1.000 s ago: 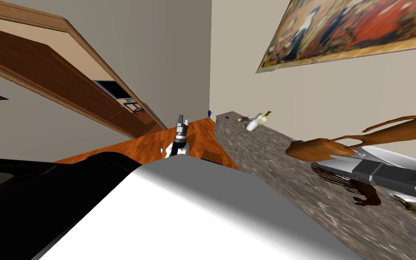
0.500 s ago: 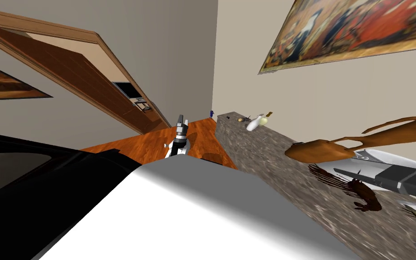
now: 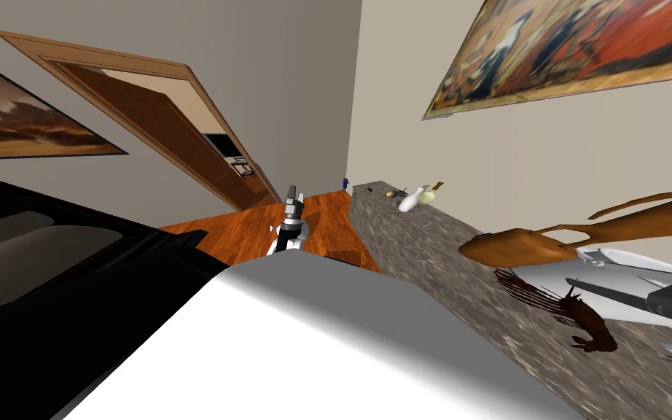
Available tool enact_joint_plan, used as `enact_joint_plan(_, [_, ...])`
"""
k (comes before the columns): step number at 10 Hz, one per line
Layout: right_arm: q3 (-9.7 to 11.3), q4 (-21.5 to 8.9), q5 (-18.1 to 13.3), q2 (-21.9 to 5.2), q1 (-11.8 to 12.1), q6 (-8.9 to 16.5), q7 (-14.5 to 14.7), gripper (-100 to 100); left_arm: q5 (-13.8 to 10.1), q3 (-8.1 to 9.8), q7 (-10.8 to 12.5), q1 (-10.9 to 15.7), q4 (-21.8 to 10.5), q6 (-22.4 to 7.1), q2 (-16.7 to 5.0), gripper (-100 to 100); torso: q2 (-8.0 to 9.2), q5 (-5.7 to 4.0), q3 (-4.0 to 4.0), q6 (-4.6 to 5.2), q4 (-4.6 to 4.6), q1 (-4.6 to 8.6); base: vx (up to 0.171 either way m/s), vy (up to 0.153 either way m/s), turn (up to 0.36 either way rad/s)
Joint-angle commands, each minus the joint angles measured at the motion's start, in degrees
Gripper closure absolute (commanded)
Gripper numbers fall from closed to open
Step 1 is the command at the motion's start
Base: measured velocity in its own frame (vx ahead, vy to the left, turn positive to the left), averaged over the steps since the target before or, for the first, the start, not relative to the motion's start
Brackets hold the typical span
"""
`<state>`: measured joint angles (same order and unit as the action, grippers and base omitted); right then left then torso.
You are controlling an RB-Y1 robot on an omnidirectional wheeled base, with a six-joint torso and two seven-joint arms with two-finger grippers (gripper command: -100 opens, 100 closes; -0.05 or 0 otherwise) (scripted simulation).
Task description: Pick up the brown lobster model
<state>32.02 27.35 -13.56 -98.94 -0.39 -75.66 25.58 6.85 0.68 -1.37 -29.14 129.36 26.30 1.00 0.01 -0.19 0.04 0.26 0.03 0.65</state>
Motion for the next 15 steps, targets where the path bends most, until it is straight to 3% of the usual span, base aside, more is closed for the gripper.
enact_joint_plan(1, [-0.26, 0.60, 0.94, -0.40, 2.25, 0.41, 0.26, -100, 0.00, 0.00, 0.00, 0.00, 0.00, 0.00, 0.00, 0, 0.00, 0.00, 0.00, 0.00, 0.00, 0.00, 0.011, -0.003, -0.014])
enact_joint_plan(6, [-0.53, -3.43, -0.87, 0.09, 4.80, 0.75, -0.37, -100, 0.00, 0.00, 0.00, 0.00, 0.00, 0.00, 0.00, 0, 0.00, -0.03, 0.00, -0.01, 0.00, 0.12, -0.037, -0.079, 0.148])
enact_joint_plan(8, [-0.53, -3.43, -0.87, 0.09, 4.80, 0.75, -0.37, -100, 0.00, 0.00, 0.00, 0.00, 0.00, 0.00, 0.00, 0, -0.08, -0.03, -0.05, -0.01, -0.02, 0.11, -0.010, -0.056, 0.030])
enact_joint_plan(10, [-0.10, -5.27, -2.41, 1.44, 6.65, 1.26, -0.67, -100, 0.00, 0.00, 0.00, 0.00, 0.00, 0.00, 0.00, 0, -0.12, 0.01, -0.08, -0.05, -0.04, -0.02, -0.017, -0.074, 0.201])
enact_joint_plan(11, [-0.10, -4.74, -1.64, 1.44, 7.44, 1.26, -0.67, -100, 0.00, 0.00, 0.00, 0.01, 0.00, 0.00, 0.00, 0, -0.13, -0.01, -0.09, -0.07, -0.05, 0.13, -0.025, -0.095, 0.098])
enact_joint_plan(14, [-0.10, -5.27, -2.41, 1.44, 6.65, 1.26, -0.67, -100, 0.00, 0.00, 0.00, -0.01, 0.00, 0.00, 0.00, 0, -0.16, 0.03, -0.10, -0.01, -0.04, -0.13, -0.004, -0.016, -0.010])
enact_joint_plan(15, [0.29, -5.89, -3.24, 2.50, 7.59, 1.59, -0.78, -100, 0.00, 0.00, 0.00, -0.01, 0.00, 0.00, 0.00, 0, -0.19, 0.06, -0.12, -0.02, -0.05, -0.23, -0.009, -0.034, 0.134])
